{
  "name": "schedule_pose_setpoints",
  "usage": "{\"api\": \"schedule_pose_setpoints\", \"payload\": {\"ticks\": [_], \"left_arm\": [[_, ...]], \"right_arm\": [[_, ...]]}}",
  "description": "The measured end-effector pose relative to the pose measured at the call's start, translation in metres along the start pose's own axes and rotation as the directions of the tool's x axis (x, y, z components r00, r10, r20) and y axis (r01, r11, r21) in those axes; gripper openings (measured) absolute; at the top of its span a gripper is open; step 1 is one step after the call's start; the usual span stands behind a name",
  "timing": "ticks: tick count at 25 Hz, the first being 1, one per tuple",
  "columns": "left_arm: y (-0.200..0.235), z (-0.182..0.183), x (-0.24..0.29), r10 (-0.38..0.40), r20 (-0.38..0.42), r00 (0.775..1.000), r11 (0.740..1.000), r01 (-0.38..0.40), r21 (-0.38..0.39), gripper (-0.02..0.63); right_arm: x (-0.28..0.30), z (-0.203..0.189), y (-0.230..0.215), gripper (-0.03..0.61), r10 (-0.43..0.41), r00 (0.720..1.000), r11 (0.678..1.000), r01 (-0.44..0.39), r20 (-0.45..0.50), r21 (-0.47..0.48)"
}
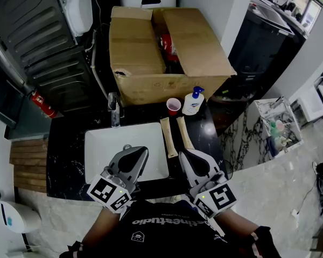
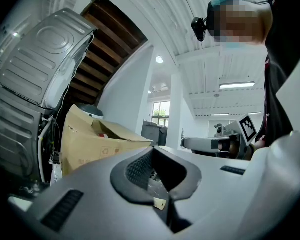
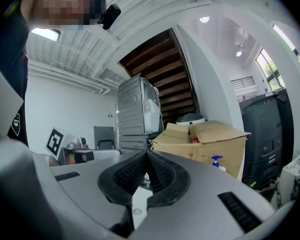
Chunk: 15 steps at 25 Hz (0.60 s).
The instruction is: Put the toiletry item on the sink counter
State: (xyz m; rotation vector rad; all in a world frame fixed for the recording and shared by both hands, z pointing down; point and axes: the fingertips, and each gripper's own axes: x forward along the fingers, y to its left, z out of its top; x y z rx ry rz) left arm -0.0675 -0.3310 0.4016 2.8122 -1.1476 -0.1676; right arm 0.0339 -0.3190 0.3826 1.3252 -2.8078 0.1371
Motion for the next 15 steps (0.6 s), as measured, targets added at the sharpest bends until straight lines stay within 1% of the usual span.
{"api": "schedule_pose_setpoints", "payload": {"ticks": [10,15], "left_arm": [[-0.0021,-0.0001,-0.0021,0.000,-0.001,1.000,1.000,0.000,0.002,0.014],[-0.0042,0.0018,-0.0051,0.002,0.003,1.000,1.000,-0.002,-0.013,0.014]], "right_arm": [[-0.0015,0.0014,0.0047,0.037,0.001,1.000,1.000,-0.001,0.001,-0.018],[-0.0033,0.0005,0.0079,0.037,0.006,1.000,1.000,-0.006,-0.002,-0.010]]}}
